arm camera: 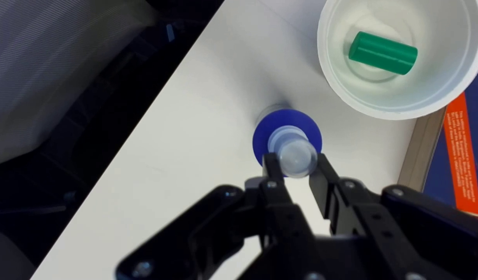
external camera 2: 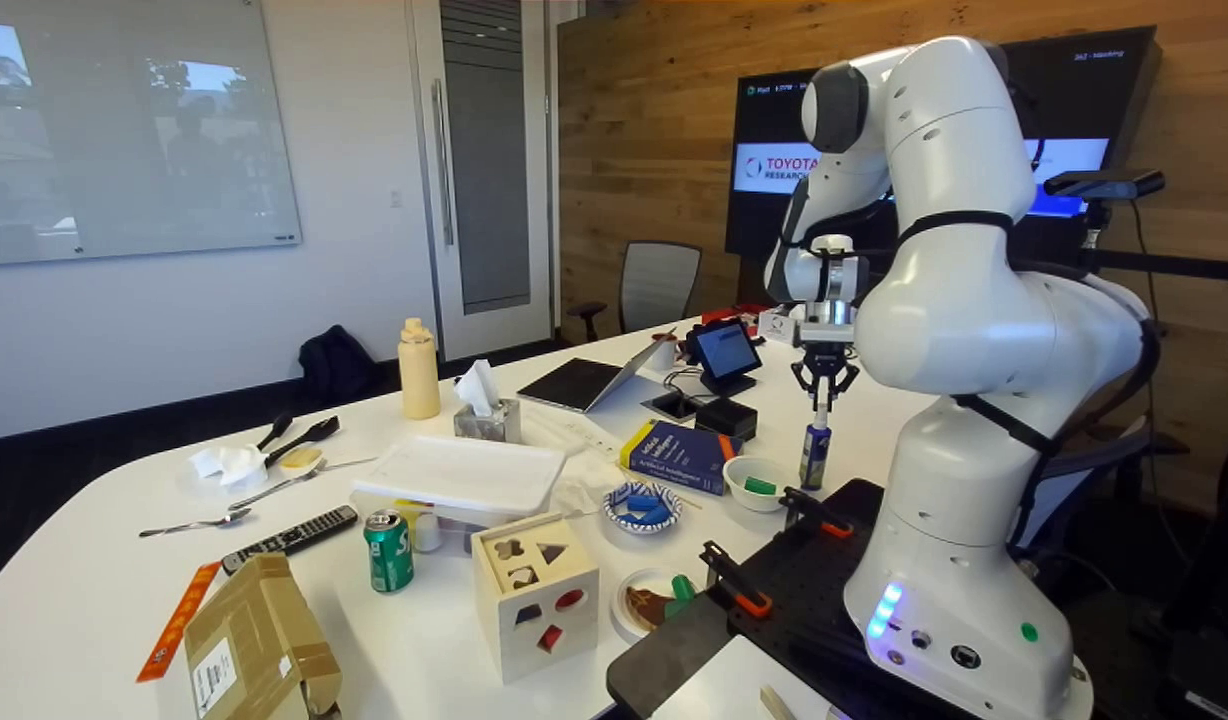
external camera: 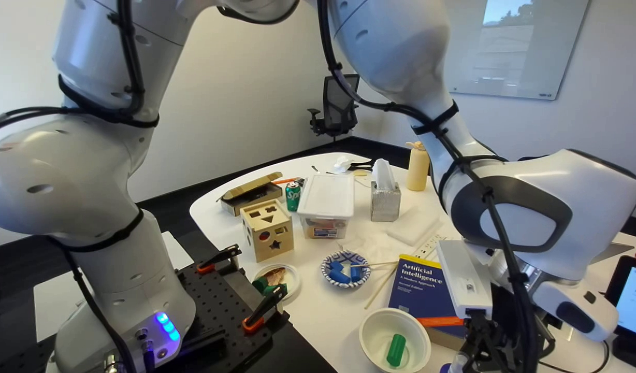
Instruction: Put the clear cap onto the bottle
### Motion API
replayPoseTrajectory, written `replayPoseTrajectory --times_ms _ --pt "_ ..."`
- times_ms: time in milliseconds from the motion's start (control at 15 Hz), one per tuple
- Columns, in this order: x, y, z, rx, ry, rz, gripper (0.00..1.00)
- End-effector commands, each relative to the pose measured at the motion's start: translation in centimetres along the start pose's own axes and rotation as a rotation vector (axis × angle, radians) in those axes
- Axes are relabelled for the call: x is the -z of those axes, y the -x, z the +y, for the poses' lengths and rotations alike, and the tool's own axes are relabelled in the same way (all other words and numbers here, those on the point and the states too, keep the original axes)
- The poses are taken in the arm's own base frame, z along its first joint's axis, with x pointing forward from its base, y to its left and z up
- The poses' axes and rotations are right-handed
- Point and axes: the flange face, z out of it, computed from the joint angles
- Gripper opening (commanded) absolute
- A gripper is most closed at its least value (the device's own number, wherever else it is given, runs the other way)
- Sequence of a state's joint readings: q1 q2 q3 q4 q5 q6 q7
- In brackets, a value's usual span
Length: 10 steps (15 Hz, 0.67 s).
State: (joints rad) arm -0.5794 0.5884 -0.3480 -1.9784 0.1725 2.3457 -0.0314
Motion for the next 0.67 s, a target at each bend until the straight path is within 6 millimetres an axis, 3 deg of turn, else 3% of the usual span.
replayPoseTrajectory --times_ms 0,267,333,400,467,600 --pt "-1.06 -0.57 -0.48 -0.019 0.002 -0.022 0.06" --pt "-1.12 -0.76 -0.89 -0.013 0.005 -0.024 0.06" --pt "-1.05 -0.77 -0.96 -0.011 0.004 -0.024 0.13" --pt "-0.95 -0.76 -1.00 -0.009 0.001 -0.025 0.50" --pt "-0.87 -0.75 -1.04 -0.008 0.000 -0.026 0.51" --pt "-1.21 -0.64 -1.21 -0.002 0.002 -0.036 0.64"
